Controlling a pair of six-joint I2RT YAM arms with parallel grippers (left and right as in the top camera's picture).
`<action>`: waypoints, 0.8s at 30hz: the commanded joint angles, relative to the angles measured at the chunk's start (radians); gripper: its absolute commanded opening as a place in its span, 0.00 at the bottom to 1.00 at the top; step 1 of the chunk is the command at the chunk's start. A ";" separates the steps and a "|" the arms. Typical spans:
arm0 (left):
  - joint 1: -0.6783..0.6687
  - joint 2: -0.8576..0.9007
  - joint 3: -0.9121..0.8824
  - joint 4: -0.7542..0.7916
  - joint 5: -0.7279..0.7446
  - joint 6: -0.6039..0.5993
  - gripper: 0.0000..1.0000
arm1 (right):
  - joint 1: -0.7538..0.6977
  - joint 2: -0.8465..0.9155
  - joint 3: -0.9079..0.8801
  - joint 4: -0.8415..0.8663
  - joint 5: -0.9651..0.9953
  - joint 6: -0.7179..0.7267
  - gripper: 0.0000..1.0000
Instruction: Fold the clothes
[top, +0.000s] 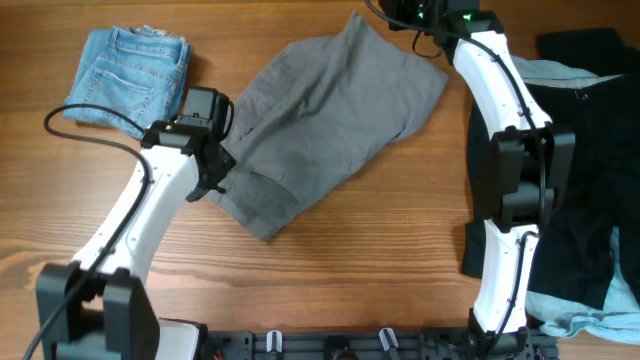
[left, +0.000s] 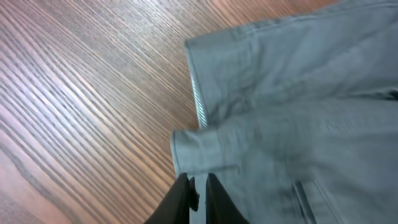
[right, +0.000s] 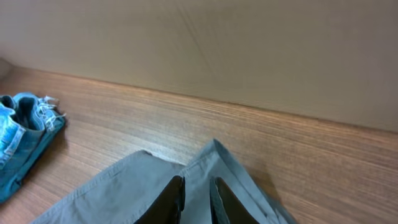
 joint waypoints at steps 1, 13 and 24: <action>0.053 0.056 -0.007 0.020 -0.042 -0.012 0.26 | 0.019 0.017 0.017 0.010 -0.016 0.005 0.41; 0.140 0.056 -0.008 0.005 0.302 0.320 0.90 | 0.058 0.115 0.037 -0.150 -0.115 0.466 0.47; 0.142 0.056 -0.008 -0.002 0.301 0.359 0.98 | 0.108 0.126 0.401 -0.410 0.182 0.301 0.62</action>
